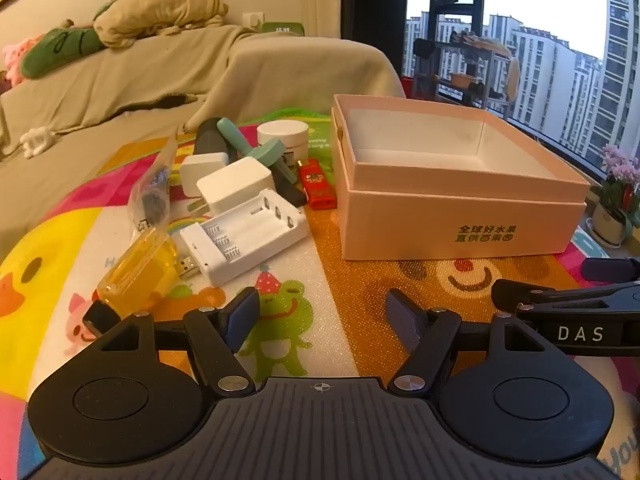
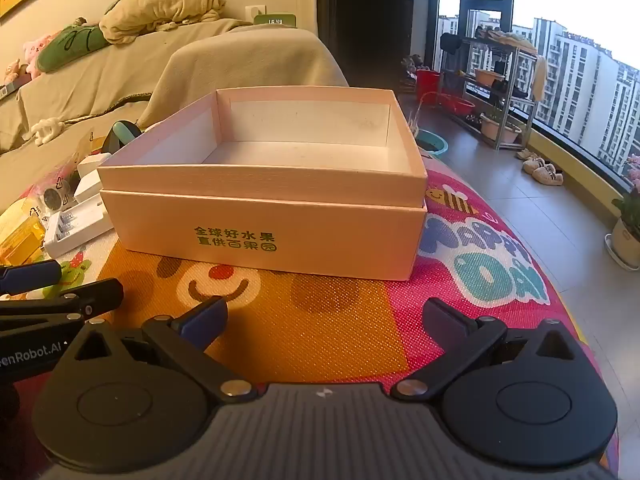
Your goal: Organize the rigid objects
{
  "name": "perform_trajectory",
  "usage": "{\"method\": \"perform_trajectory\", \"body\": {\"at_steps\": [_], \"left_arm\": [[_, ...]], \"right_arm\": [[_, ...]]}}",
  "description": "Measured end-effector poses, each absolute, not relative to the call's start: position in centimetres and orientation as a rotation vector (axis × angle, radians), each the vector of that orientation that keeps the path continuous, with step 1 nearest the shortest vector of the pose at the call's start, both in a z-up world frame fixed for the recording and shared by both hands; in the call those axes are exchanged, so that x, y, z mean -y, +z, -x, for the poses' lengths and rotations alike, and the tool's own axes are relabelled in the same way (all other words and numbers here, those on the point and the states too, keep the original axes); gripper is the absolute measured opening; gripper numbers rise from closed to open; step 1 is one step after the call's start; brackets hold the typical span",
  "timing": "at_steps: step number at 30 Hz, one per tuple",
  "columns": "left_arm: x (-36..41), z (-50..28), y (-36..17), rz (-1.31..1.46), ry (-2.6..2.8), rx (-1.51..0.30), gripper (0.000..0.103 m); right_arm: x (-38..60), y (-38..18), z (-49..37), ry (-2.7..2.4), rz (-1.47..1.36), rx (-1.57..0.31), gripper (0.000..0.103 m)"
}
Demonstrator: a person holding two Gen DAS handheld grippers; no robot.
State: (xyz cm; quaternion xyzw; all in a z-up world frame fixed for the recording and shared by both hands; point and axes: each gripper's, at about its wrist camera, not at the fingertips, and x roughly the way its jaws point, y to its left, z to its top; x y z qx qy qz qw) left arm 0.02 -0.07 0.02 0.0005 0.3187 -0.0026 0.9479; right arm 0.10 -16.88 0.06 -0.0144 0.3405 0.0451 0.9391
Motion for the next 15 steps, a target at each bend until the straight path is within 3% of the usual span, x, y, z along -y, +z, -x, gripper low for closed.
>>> {"method": "perform_trajectory", "body": {"at_steps": [15], "left_arm": [[-0.58, 0.42, 0.19, 0.029, -0.017, -0.644, 0.075]], "right_arm": [[16.93, 0.04, -0.08, 0.094, 0.024, -0.693, 0.103]]}}
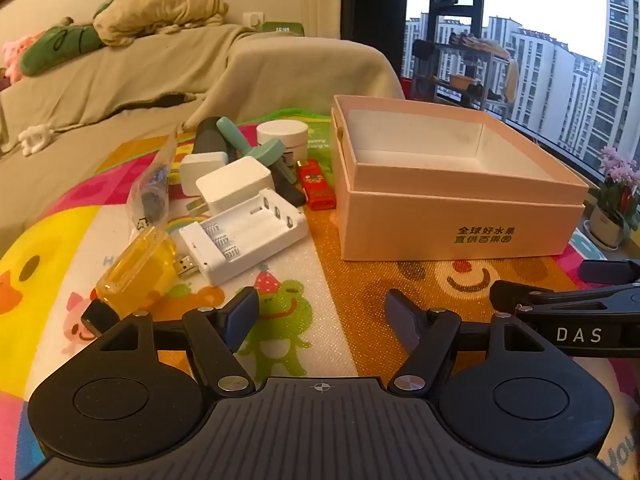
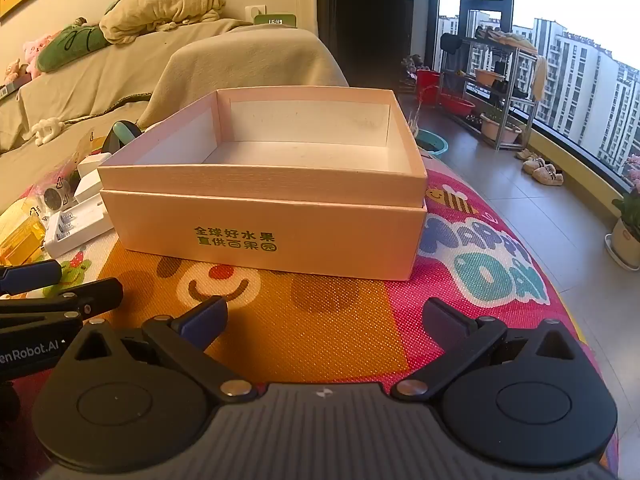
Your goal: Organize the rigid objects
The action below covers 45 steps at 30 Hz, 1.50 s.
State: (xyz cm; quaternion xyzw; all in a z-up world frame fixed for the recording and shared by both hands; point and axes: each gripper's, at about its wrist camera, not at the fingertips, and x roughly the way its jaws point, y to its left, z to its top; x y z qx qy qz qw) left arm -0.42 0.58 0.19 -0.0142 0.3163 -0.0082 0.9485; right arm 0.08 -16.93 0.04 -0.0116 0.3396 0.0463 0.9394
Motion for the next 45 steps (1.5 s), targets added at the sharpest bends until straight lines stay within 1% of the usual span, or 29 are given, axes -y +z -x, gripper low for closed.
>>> {"method": "perform_trajectory", "body": {"at_steps": [45], "left_arm": [[-0.29, -0.05, -0.05, 0.019, -0.014, -0.645, 0.075]], "right_arm": [[16.94, 0.05, -0.06, 0.095, 0.024, -0.694, 0.103]]}}
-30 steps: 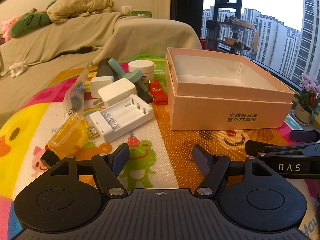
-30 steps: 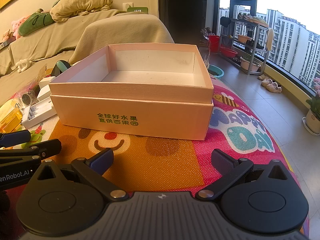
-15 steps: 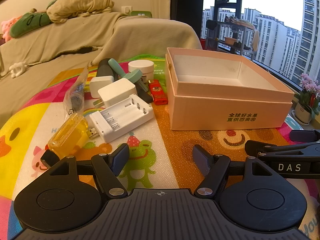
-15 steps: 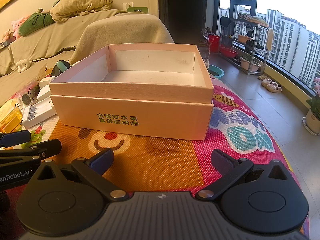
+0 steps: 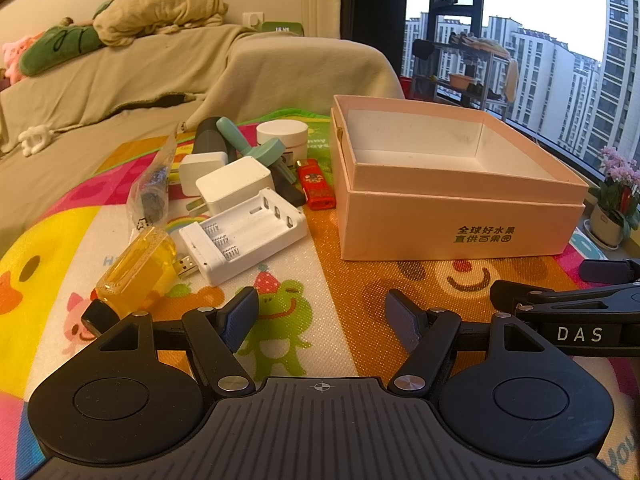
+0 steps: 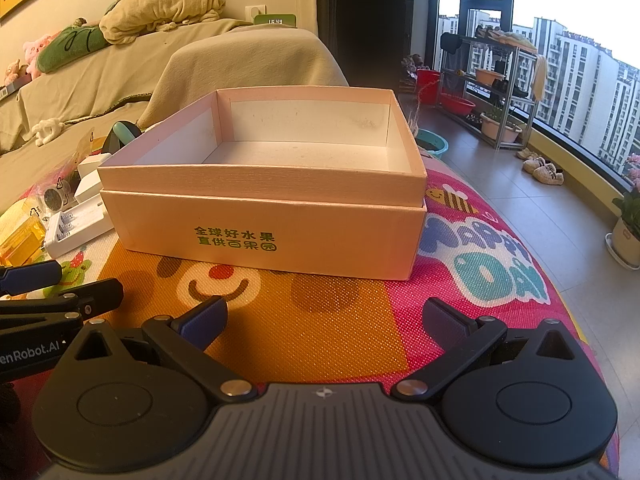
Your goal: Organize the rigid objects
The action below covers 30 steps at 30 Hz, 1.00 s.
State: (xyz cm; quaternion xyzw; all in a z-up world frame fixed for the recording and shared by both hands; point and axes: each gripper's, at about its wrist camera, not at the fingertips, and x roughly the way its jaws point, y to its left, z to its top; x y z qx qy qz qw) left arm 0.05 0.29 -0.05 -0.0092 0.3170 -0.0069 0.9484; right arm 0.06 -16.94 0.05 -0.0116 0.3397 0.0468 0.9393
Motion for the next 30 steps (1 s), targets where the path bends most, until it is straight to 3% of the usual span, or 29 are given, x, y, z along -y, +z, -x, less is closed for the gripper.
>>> {"method": "perform_trajectory", "body": {"at_steps": [30], "left_arm": [[-0.03, -0.02, -0.05, 0.007, -0.010, -0.645, 0.076]], "right_arm": [[16.80, 0.04, -0.10, 0.096, 0.024, -0.694, 0.103]]}}
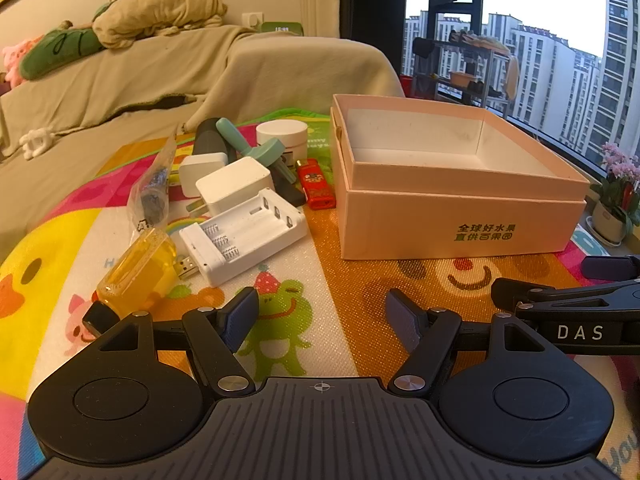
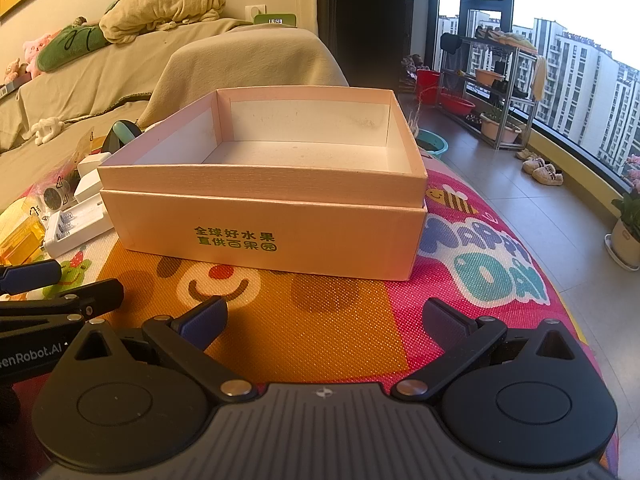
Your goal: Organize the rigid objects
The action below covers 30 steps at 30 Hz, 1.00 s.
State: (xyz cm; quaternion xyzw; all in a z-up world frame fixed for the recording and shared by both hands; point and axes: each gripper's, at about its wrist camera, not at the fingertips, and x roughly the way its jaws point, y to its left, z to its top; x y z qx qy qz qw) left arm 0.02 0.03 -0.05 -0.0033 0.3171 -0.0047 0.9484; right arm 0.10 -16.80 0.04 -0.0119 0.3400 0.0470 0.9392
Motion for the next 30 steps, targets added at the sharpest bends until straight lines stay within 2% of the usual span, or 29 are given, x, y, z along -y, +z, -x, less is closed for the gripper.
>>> {"method": "perform_trajectory", "body": {"at_steps": [15, 18, 25, 30], "left_arm": [[-0.9, 0.4, 0.2, 0.065, -0.030, -0.629, 0.074], [-2.1, 1.6, 0.6, 0.110, -0.083, -0.607, 0.073], [-5.5, 4.9, 2.2, -0.110, 0.020, -0.508, 0.073], [-10.1, 2.7, 2.9, -0.071, 0.097, -0.561, 0.072]], "right_arm": [[17.1, 0.2, -0.3, 0.110, 0.020, -0.710, 0.103], [17.4, 0.4, -1.3, 0.163, 0.051, -0.743, 0.103], [17.9, 0.7, -2.2, 0.236, 0.087, -0.773, 0.103], [18.2, 0.8, -2.1, 0.246, 0.074, -0.774, 0.103]]}}
